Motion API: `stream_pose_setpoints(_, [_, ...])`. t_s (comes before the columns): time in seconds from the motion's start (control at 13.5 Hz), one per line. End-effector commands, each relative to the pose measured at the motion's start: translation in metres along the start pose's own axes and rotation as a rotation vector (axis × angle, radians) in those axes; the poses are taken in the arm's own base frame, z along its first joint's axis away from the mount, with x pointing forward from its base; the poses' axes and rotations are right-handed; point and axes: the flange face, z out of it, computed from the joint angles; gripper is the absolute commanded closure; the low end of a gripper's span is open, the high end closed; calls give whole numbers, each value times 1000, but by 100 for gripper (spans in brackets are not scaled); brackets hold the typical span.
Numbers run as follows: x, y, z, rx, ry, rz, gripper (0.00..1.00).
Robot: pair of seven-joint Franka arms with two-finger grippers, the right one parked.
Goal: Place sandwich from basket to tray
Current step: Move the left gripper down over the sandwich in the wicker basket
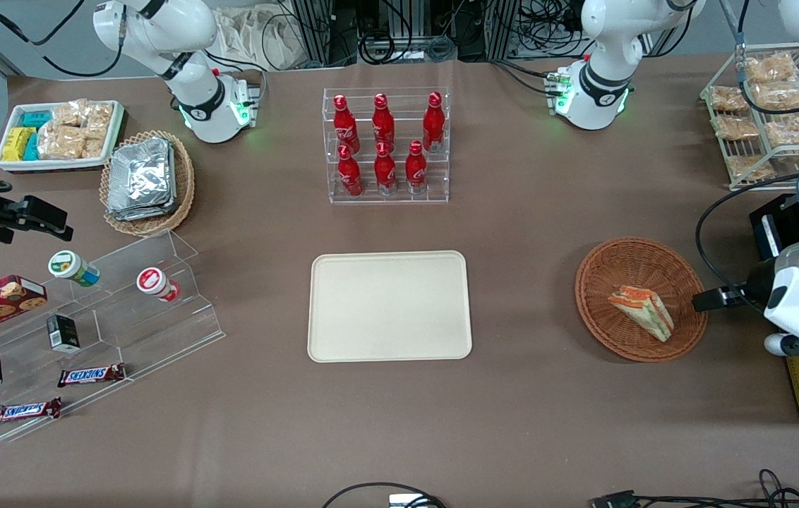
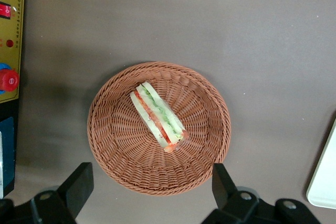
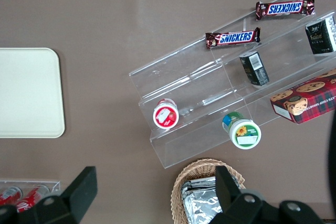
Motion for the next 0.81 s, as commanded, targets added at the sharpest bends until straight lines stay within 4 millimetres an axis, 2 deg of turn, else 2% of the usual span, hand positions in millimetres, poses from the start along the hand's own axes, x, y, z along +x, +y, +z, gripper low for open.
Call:
stream_pose_setpoints(0.0, [4,2,-7,12,8,-5,0])
stream_pose_setpoints(0.22, [6,-2,-5,12,6,-11,0])
stream_pose_setpoints(0.37, [11,-13,10,46,-9,-47,0])
stream_pose_setpoints(0.52, [18,-14,29,69,-5,-225,0])
stream_pose_setpoints(0.74, [20,-5,60,76,-21,-464,0])
